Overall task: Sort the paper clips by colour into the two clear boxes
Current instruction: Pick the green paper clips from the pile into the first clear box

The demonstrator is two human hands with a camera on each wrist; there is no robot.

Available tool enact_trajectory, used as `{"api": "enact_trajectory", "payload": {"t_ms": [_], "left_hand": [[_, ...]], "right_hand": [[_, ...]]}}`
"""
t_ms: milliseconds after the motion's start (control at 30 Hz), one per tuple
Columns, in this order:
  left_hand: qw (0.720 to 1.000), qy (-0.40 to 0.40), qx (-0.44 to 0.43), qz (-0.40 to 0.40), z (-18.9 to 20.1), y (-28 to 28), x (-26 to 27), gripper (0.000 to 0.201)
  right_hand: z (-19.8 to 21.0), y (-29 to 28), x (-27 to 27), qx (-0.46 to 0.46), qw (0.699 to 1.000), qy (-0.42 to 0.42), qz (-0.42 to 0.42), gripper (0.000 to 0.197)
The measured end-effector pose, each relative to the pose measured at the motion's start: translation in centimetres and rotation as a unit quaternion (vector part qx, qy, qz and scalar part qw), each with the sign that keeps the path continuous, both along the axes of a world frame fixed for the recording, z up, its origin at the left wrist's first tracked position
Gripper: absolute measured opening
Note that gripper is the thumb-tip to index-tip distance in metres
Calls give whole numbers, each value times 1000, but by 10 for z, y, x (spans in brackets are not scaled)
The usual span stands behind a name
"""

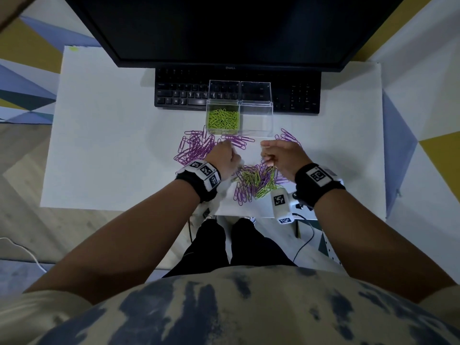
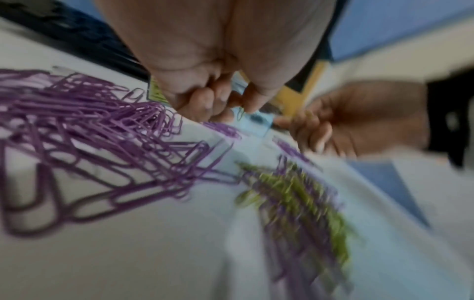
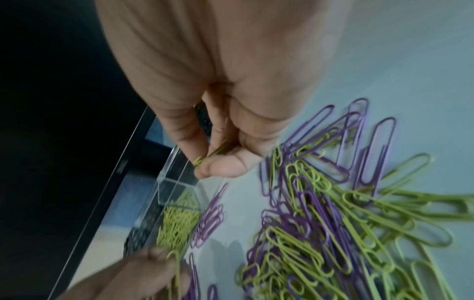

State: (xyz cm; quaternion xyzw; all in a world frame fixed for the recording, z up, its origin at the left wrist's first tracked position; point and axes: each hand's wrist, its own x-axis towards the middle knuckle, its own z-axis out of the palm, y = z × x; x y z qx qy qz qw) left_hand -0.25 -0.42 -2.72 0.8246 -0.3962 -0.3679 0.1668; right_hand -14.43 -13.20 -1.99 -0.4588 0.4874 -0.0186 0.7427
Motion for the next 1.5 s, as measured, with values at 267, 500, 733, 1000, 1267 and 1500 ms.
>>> {"api": "enact_trajectory", "payload": {"t_ms": [267, 500, 733, 1000, 1267, 1500], "left_hand": [[874, 387, -69, 286, 10, 3, 1, 23], [912, 341, -22, 226, 11, 3, -8, 31], [997, 34, -4, -76, -12, 4, -14, 10], [996, -29, -14, -82, -16, 2, -5, 10], [951, 233, -47, 200, 3, 9, 7, 21], [927, 295, -19, 233, 9, 6, -7, 28]], "right_hand": [[4, -4, -18, 25, 999, 33, -6, 22], [-6, 32, -19, -316, 886, 211, 267, 10], [-14, 43, -12, -334, 880, 212, 261, 7], [-9, 15, -8, -265, 929, 179, 186, 13], [6, 8, -18, -32, 998, 46, -31, 8], [17, 17, -25, 125, 978, -5, -165, 22]]}}
